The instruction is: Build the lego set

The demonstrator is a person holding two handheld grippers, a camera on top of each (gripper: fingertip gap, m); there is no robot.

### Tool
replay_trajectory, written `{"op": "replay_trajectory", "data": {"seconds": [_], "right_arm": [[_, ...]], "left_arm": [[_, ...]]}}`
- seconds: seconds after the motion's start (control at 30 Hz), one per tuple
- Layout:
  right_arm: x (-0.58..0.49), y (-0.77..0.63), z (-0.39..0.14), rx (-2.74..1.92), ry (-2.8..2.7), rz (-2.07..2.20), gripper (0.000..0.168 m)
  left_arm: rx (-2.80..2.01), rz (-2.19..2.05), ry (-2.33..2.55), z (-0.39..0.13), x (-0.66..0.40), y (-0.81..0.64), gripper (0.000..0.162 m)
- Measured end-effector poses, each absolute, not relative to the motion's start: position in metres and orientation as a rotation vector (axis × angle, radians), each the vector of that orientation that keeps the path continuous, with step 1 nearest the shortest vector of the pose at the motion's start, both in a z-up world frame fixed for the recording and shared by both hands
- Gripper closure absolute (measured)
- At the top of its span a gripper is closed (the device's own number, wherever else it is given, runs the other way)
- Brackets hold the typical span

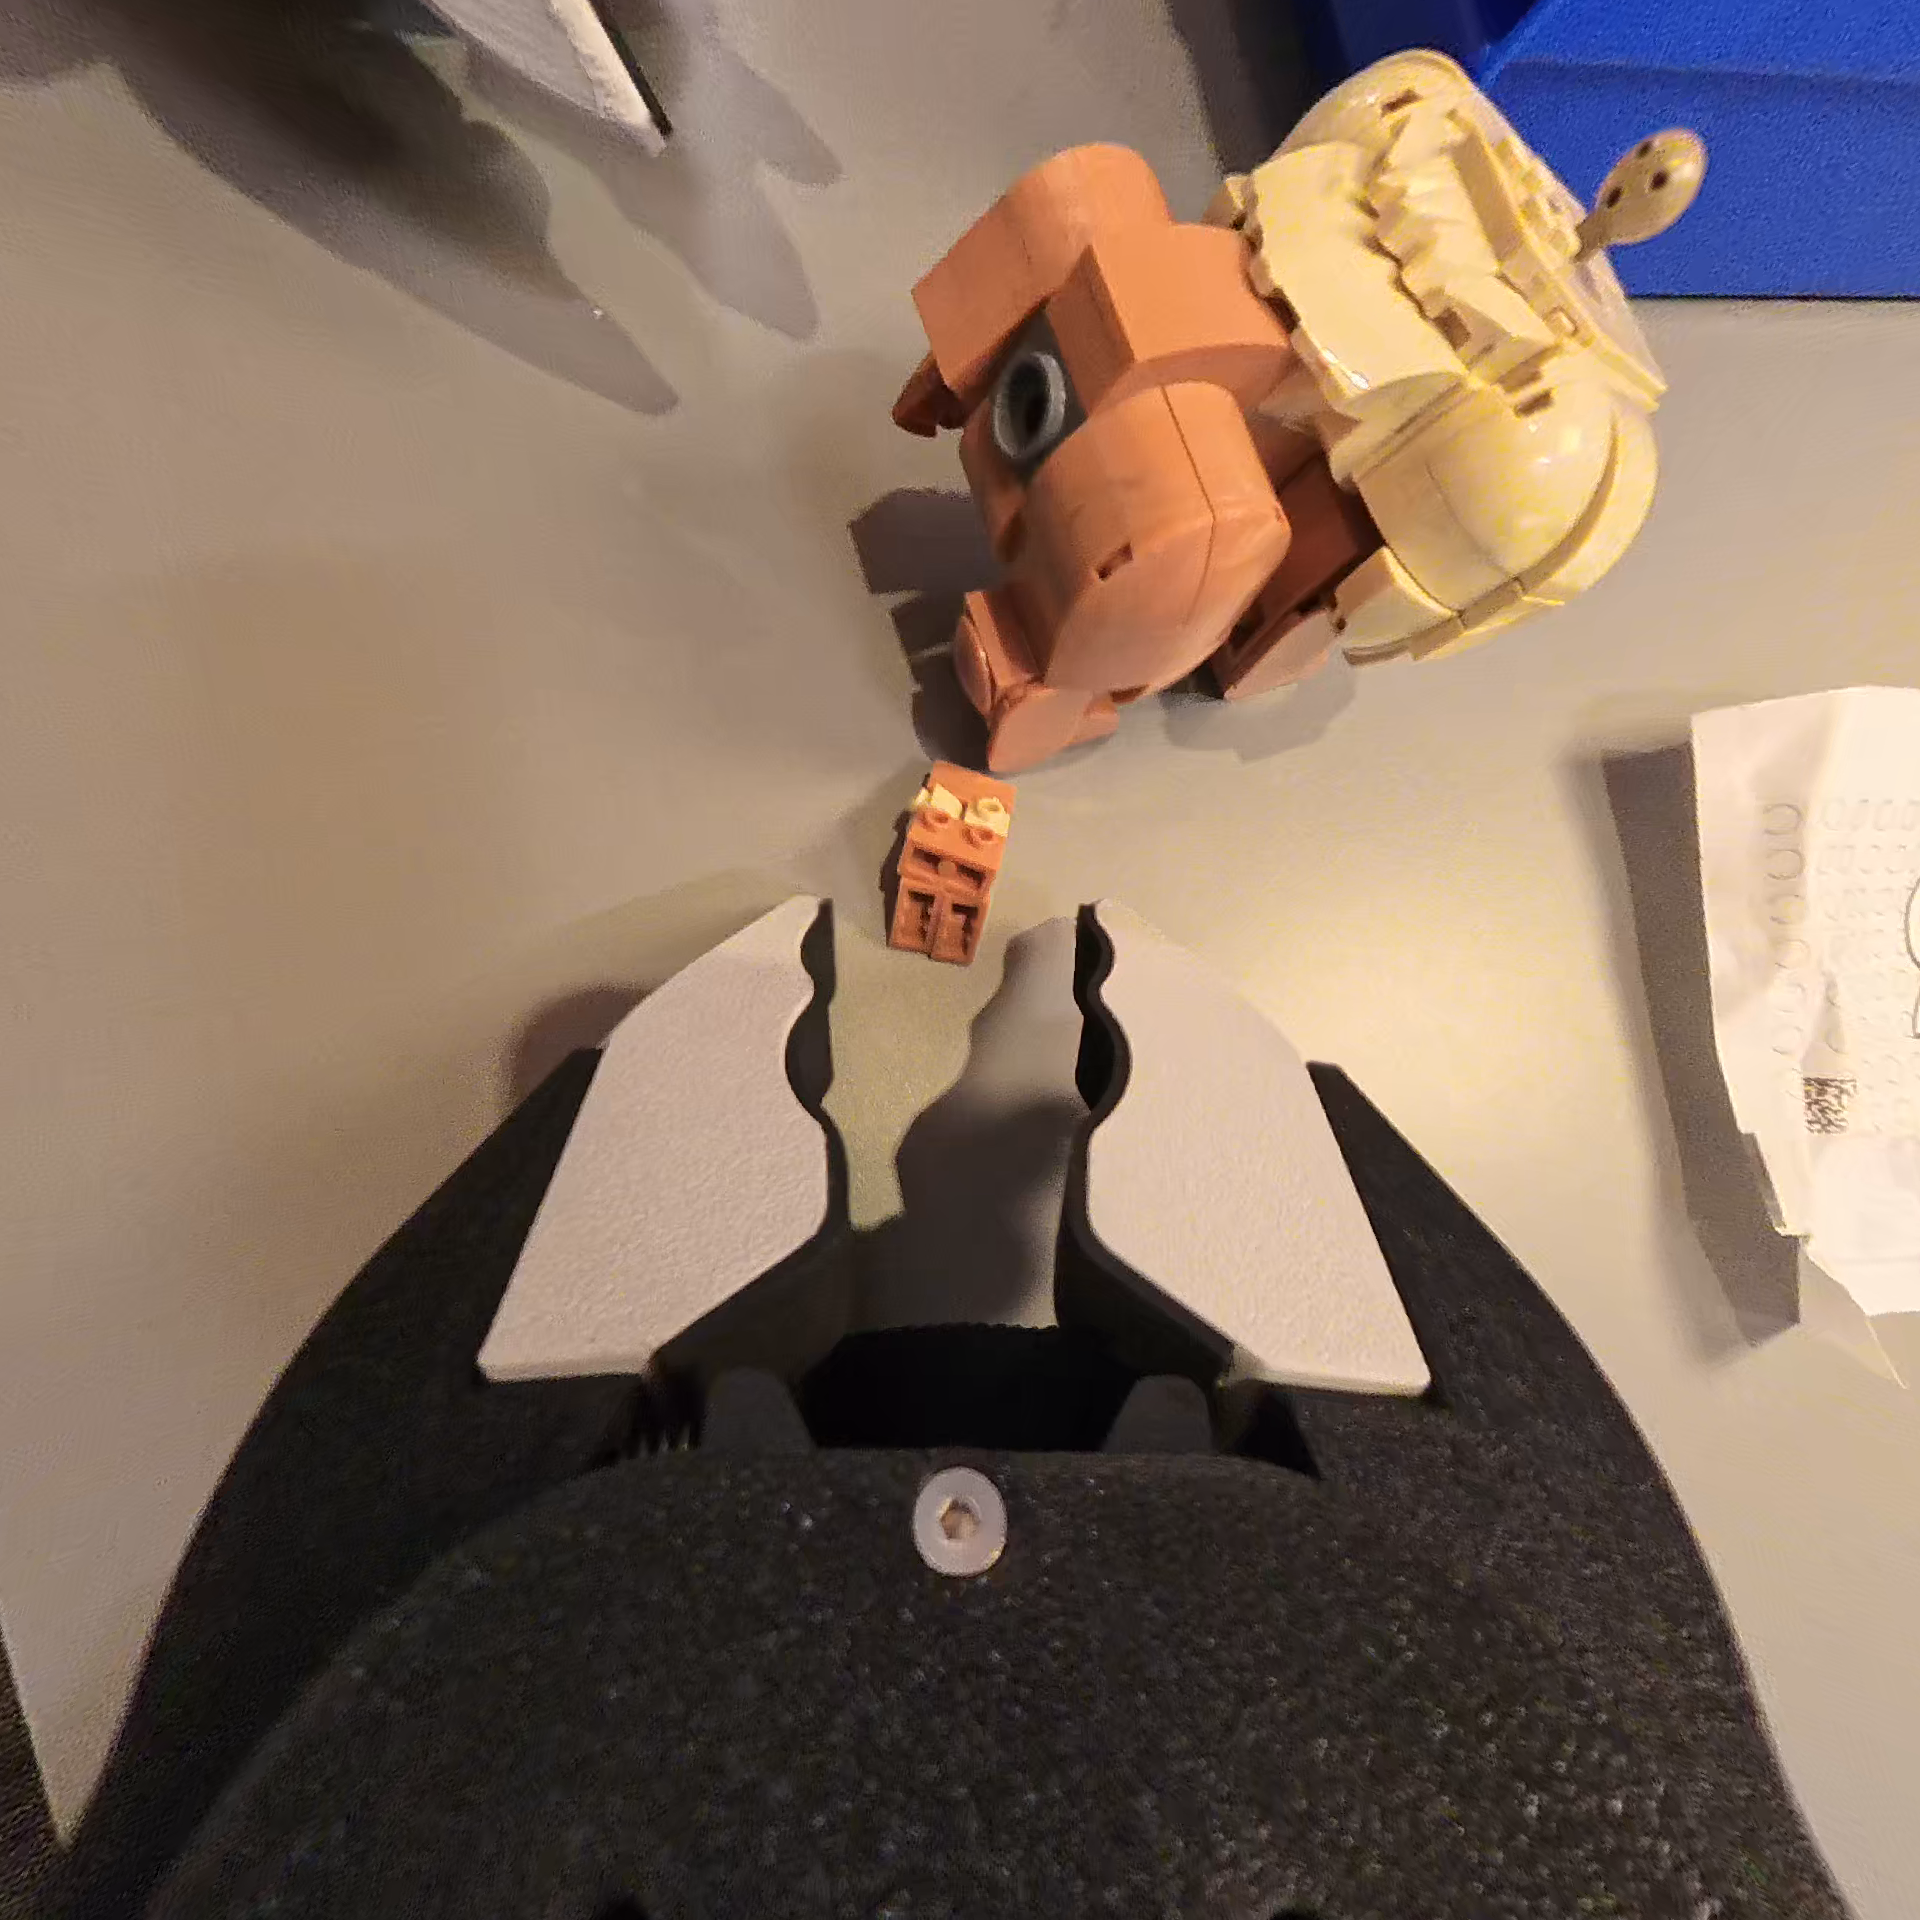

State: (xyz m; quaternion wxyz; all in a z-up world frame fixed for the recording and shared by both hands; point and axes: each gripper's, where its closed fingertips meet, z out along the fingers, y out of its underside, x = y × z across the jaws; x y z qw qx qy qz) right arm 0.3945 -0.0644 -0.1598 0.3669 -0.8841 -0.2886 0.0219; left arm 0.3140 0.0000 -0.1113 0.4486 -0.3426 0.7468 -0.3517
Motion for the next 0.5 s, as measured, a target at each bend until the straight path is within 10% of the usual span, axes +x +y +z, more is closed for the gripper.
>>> {"op": "replay_trajectory", "data": {"seconds": [0.5], "right_arm": [[0.318, -0.042, -0.068, -1.731, -0.345, 0.431, 0.150]], "left_arm": [[-1.036, -1.182, 1.679, -0.069, 0.254, 0.009, 0.129]]}}
